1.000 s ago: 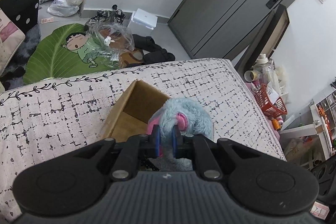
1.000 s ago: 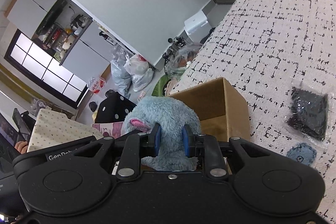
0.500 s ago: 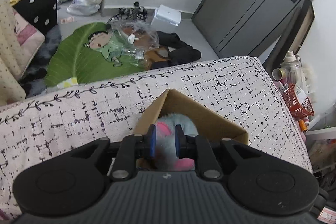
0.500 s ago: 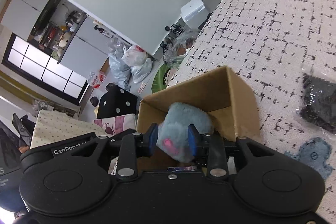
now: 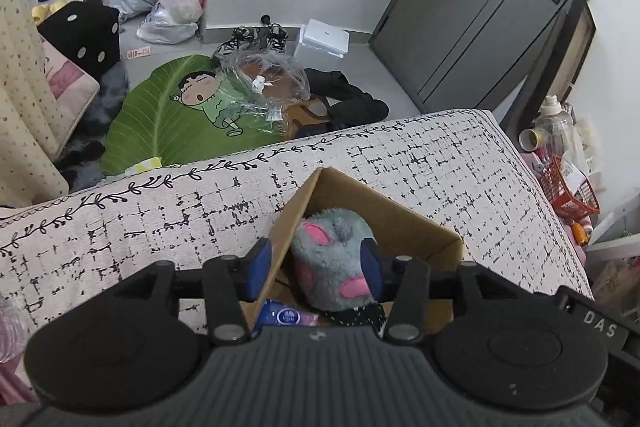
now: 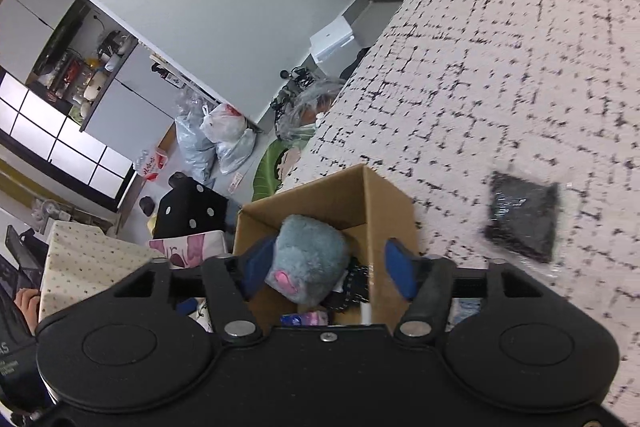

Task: Organize soft objects
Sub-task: 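Open both grippers to drop the grey plush into the box, then move both grippers from the box toward the blue fish plush and black bag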

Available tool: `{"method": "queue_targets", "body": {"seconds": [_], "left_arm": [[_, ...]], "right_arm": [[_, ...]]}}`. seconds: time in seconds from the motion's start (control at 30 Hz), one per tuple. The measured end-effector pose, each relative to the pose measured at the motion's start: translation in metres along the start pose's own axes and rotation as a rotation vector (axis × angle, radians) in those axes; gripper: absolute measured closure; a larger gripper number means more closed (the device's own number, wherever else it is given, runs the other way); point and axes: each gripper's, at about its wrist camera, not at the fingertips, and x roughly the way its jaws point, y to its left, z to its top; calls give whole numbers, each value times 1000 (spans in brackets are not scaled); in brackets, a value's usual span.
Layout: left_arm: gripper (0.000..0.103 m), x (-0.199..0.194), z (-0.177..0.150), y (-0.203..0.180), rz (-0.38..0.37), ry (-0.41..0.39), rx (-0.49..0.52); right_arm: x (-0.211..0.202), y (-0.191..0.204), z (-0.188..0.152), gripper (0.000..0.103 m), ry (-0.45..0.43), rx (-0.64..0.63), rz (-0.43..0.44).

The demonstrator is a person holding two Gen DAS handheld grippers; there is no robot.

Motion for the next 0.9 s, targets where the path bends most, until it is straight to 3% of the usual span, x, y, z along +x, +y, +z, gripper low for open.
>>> {"method": "queue_targets", "body": {"seconds": [0.23,0.53,0.9], "left_arm": [[33,-25,-9,-18,18,-42,62],[30,-44,-22,-40,64,-57,101],[29,-61,-36,-68,86,-60,123]], "right_arm": [[-33,-12,2,21,-32,-19,-66],[-62,-26,6,9,-11,-54,-109],[-100,-50,14,0,-29,-47,-73]]}}
